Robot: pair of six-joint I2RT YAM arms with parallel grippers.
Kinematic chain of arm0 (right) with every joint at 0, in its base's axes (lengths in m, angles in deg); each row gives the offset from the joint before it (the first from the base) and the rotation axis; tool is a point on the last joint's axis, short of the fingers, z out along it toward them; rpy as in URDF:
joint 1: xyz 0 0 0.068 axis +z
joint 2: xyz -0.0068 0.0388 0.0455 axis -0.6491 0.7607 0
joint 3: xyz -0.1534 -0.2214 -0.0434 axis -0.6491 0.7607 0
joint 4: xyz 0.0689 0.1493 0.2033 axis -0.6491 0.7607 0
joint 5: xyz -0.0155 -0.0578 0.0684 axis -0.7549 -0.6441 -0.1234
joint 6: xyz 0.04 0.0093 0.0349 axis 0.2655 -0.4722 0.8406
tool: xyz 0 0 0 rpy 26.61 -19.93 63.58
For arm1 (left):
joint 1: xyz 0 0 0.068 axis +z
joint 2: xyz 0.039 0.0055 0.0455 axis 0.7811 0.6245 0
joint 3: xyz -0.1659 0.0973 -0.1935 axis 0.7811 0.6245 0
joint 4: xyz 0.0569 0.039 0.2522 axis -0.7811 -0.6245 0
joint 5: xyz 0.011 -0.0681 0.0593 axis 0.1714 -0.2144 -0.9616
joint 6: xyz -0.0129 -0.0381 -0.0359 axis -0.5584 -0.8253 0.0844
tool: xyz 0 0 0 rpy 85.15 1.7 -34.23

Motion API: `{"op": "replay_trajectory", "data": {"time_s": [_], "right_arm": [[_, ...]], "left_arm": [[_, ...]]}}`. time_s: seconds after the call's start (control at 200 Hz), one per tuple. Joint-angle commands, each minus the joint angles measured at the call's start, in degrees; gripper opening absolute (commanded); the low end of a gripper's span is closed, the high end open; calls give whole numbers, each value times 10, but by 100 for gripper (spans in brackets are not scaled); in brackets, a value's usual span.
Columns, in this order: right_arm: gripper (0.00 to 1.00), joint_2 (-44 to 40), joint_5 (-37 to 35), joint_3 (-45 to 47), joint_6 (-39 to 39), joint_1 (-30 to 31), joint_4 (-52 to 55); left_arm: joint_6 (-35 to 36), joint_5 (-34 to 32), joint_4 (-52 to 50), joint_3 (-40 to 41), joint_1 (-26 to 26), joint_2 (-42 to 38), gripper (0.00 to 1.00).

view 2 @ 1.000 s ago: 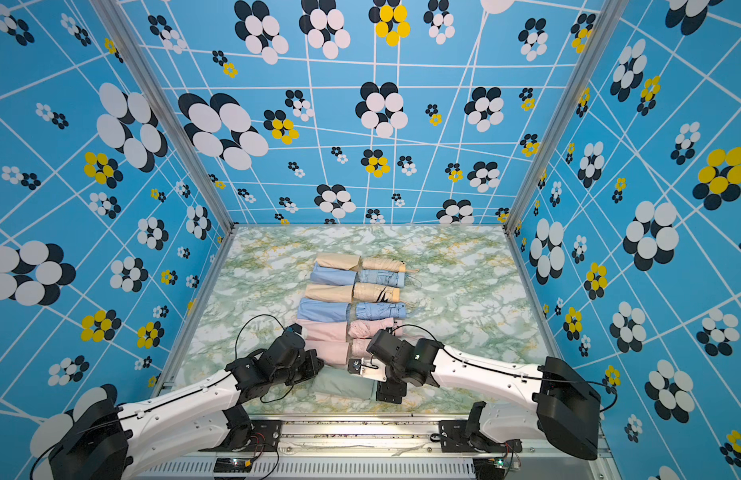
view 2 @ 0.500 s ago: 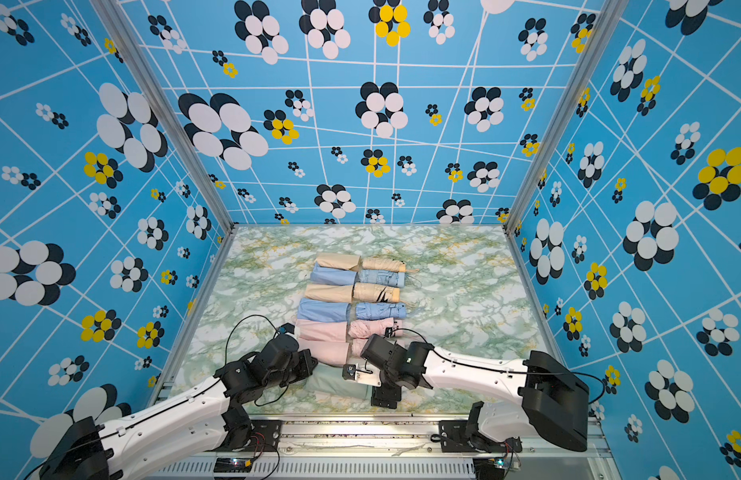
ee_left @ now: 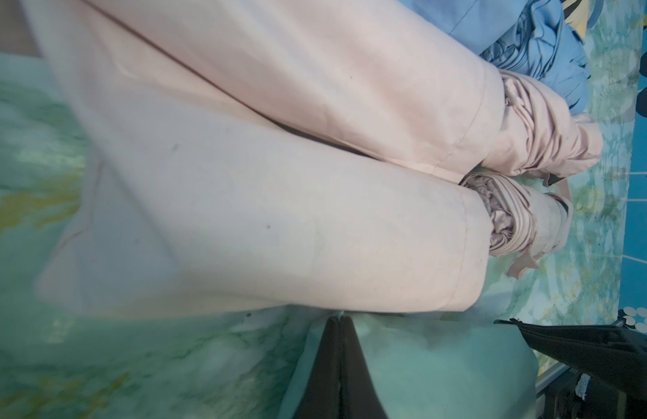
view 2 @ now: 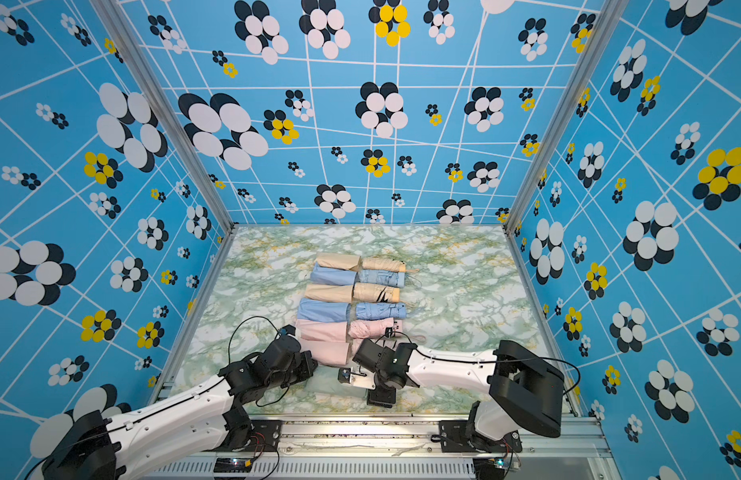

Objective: Take umbrellas out of sleeves
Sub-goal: Take out the umbrella from the umbrella sleeve.

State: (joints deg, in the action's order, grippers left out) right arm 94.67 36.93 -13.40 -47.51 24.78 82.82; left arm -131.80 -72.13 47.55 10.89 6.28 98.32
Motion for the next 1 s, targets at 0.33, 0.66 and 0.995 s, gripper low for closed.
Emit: {"op": "replay_trajectory", "data": {"time_s": [0.33,0.66,0.995], "right_arm": [[59,18,-10,-16,17,6,-26],[48,21,-18,-28,1,6,-16],[43,19,-24,-32,-21,6,-1]], "left_arm": [[0,-13,8,12,-1,0,0],[2,-28,-2,11,0,-7,0],[8,-61,-53,8,15,-48,0]]}}
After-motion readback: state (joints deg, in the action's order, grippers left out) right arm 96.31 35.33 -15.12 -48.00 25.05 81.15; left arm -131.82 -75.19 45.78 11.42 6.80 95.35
